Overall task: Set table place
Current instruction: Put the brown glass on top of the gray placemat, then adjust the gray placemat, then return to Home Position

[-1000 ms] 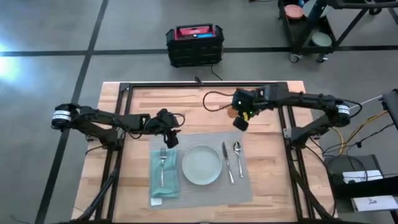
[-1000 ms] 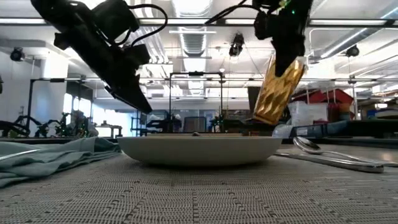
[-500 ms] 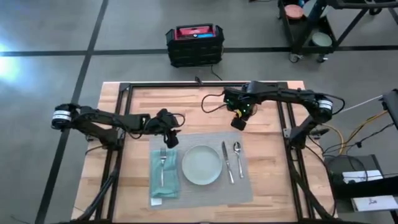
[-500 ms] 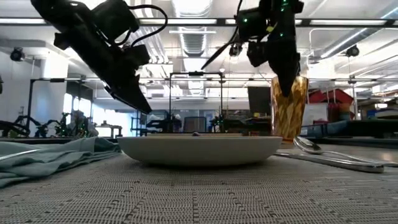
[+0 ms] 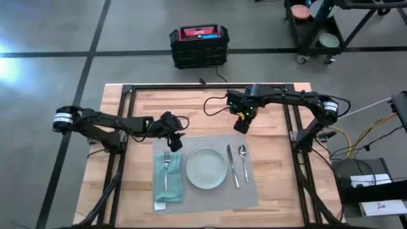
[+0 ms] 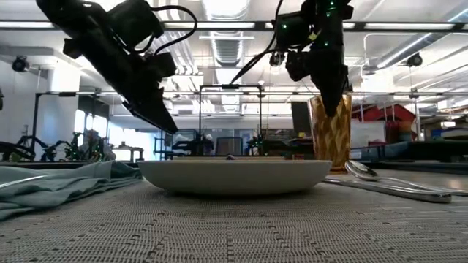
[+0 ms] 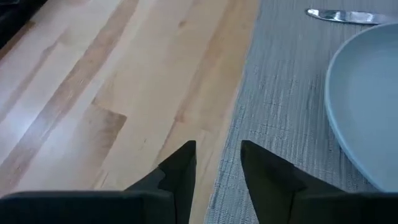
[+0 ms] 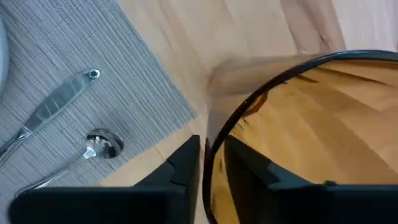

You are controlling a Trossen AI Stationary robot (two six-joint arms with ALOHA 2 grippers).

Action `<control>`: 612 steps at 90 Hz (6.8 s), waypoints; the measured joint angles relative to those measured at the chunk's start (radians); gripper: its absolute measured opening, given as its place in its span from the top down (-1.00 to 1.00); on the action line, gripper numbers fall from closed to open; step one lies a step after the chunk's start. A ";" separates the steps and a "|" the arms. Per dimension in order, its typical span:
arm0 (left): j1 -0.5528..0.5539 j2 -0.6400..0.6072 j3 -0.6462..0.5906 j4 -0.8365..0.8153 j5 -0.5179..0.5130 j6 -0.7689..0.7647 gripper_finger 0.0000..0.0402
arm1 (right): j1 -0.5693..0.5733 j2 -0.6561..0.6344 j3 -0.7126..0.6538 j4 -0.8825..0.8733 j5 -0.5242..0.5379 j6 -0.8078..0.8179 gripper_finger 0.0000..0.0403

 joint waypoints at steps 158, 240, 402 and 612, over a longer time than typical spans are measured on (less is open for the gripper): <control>-0.301 -0.154 -0.179 -0.538 -0.003 -0.474 0.43 | 0.515 -0.525 -0.544 0.504 0.015 0.347 0.61; -0.210 -0.223 0.133 -0.694 -0.061 -0.277 0.55 | 0.510 -0.535 -0.458 0.529 0.104 0.240 0.84; -0.212 -1.269 -0.462 -0.086 0.014 -0.070 0.96 | 0.437 -1.613 -1.357 1.314 0.139 0.006 0.99; -0.211 -1.007 -0.593 0.150 0.079 0.023 0.96 | 0.436 -1.611 -1.358 1.268 0.139 -0.016 0.99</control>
